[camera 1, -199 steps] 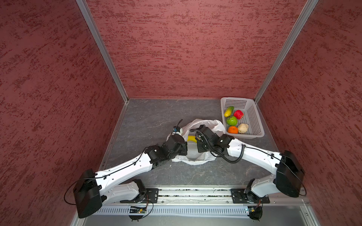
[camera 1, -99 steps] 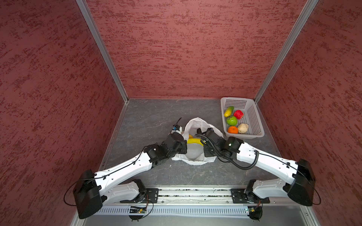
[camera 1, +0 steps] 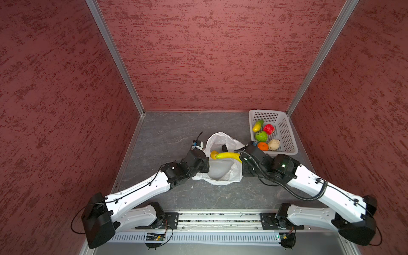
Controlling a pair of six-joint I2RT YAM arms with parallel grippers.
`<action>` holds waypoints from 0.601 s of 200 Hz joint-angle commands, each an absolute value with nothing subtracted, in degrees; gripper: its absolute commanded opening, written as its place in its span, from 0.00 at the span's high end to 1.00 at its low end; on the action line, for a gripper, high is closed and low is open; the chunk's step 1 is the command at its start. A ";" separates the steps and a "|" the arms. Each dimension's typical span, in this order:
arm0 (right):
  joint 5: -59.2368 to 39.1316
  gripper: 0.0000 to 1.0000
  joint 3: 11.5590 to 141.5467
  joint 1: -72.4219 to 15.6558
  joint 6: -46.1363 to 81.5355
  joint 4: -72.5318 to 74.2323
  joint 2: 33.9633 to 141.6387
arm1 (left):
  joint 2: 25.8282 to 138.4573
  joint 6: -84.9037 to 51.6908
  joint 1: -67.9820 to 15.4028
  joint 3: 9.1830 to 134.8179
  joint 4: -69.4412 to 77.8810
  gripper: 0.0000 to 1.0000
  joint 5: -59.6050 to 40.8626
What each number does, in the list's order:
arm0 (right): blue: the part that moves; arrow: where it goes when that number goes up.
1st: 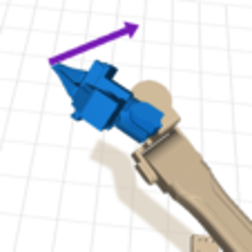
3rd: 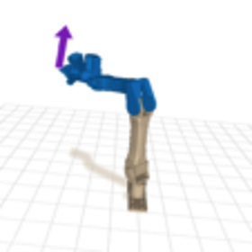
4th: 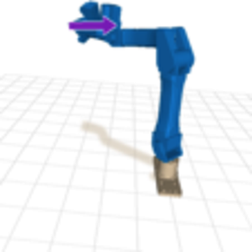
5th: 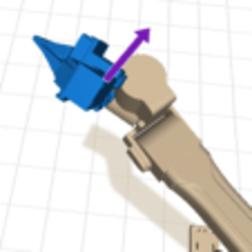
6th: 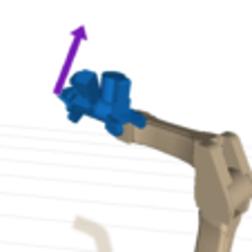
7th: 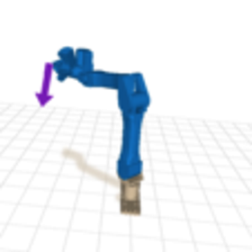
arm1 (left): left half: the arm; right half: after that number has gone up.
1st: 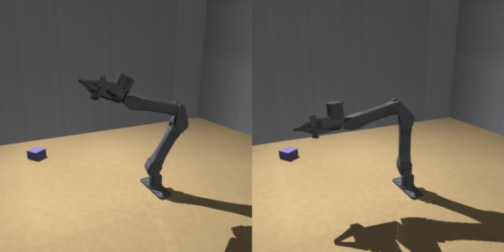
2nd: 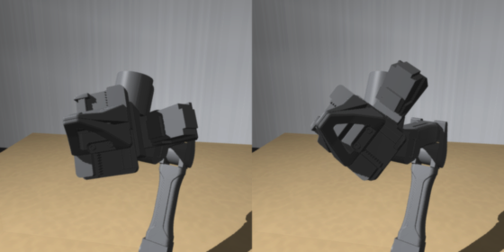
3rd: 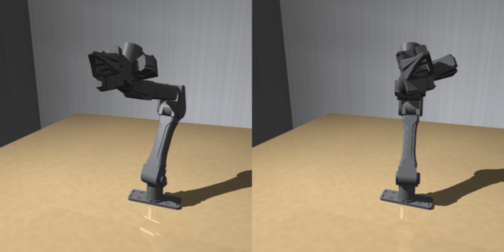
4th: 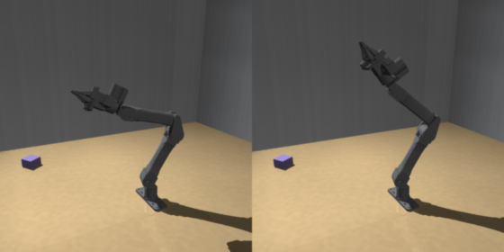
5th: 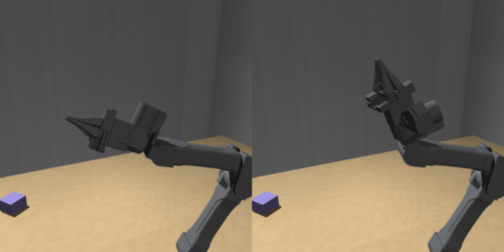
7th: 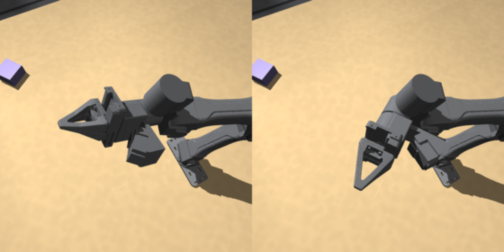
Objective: Untie the knot of the plastic bag and take out the fruit
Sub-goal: 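Lift the yellow banana out of the bag with the right gripper, then carry the banana over the white basket and open the right gripper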
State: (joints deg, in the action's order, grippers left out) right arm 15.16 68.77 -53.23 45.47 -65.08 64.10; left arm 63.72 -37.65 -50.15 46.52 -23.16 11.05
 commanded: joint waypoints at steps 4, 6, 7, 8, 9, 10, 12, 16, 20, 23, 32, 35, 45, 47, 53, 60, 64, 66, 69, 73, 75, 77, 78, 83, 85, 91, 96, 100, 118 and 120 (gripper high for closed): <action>20.85 1.00 73.18 -51.37 47.03 -71.45 61.90 | 63.54 -36.96 -50.00 46.94 -23.01 1.00 11.58; 20.97 1.00 73.47 -50.97 46.78 -71.58 61.84 | 63.54 -36.93 -50.01 47.00 -22.96 1.00 11.51; 21.03 1.00 73.60 -50.84 46.64 -71.61 61.81 | 63.63 -36.92 -50.01 46.97 -22.95 1.00 11.47; 21.06 1.00 73.72 -50.56 46.52 -71.62 61.76 | 63.68 -36.92 -50.01 46.99 -22.90 1.00 11.45; 21.12 1.00 73.82 -50.33 46.33 -71.67 61.73 | 63.65 -36.92 -50.01 46.96 -22.88 1.00 11.48; 21.15 1.00 73.91 -50.17 46.19 -71.69 61.71 | 63.64 -36.96 -50.01 46.95 -22.82 1.00 11.41; 21.24 1.00 74.20 -49.68 45.85 -71.78 61.64 | 63.70 -36.95 -50.01 46.87 -22.82 1.00 11.36; 21.27 1.00 74.64 -48.70 45.30 -71.71 61.55 | 63.72 -36.92 -50.01 46.89 -22.71 1.00 11.26; 21.27 1.00 74.97 -47.63 44.45 -71.55 61.45 | 63.80 -36.92 -50.00 46.93 -22.66 1.00 11.17; 21.31 1.00 75.27 -46.70 43.81 -71.32 61.44 | 63.81 -36.91 -49.99 46.93 -22.61 1.00 11.16; 21.04 1.00 75.96 -43.49 41.80 -70.75 61.36 | 64.01 -36.86 -50.09 47.01 -22.52 1.00 11.00; 20.68 1.00 76.14 -42.12 40.95 -70.31 61.35 | 64.06 -36.90 -50.05 47.00 -22.56 1.00 10.99; 19.57 1.00 76.46 -37.48 38.29 -68.69 61.35 | 64.16 -36.75 -50.02 46.96 -22.38 1.00 10.82; 19.33 1.00 76.46 -36.59 37.76 -68.37 61.35 | 64.16 -36.78 -50.03 46.98 -22.27 1.00 10.81; 18.48 1.00 76.51 -33.88 36.25 -67.14 61.47 | 64.25 -36.74 -50.03 46.94 -22.26 1.00 10.67; 17.95 1.00 76.47 -30.81 34.57 -65.72 61.80 | 64.33 -36.74 -50.01 47.04 -22.27 1.00 10.55; 17.71 1.00 76.38 -29.09 33.64 -64.96 62.14 | 64.34 -36.78 -50.06 47.02 -22.24 1.00 10.59; 17.46 1.00 76.33 -28.21 33.24 -64.58 62.36 | 64.34 -36.75 -50.07 47.02 -22.24 1.00 10.56; 17.01 1.00 76.29 -26.94 32.61 -63.90 62.66 | 64.34 -36.78 -50.08 47.03 -22.19 1.00 10.55; 16.33 1.00 76.29 -25.27 31.64 -63.02 63.23 | 64.36 -36.86 -50.10 47.03 -22.14 1.00 10.54; 16.06 1.00 76.29 -24.58 31.22 -62.58 63.55 | 64.41 -36.84 -50.03 47.02 -22.15 1.00 10.50; 15.90 1.00 76.22 -23.77 30.92 -62.18 63.77 | 64.42 -36.87 -50.13 47.09 -22.10 1.00 10.40; 15.86 1.00 76.21 -23.44 30.75 -61.99 63.92 | 64.42 -36.85 -50.11 47.05 -22.08 1.00 10.39; 15.61 1.00 75.93 -21.76 29.96 -60.51 64.64 | 64.42 -36.84 -50.10 46.98 -21.97 1.00 10.30; 15.50 1.00 75.83 -21.13 29.68 -60.02 64.90 | 64.42 -36.85 -50.12 46.97 -21.91 1.00 10.24; 14.70 1.00 75.41 -18.99 28.84 -58.12 65.90 | 64.43 -36.83 -50.17 46.97 -21.89 1.00 10.09; 14.13 1.00 74.97 -17.25 28.23 -56.42 66.72 | 64.51 -36.91 -50.16 46.98 -21.80 1.00 10.06; 13.75 1.00 74.64 -15.92 27.77 -55.01 67.37 | 64.51 -36.91 -50.17 46.99 -21.80 1.00 9.96; 9.93 1.00 72.25 -8.93 27.36 -47.94 70.97 | 64.75 -36.91 -50.22 46.85 -21.19 1.00 9.51; 9.38 1.00 71.81 -8.23 27.43 -46.81 71.29 | 64.77 -36.89 -50.19 46.85 -21.14 1.00 9.50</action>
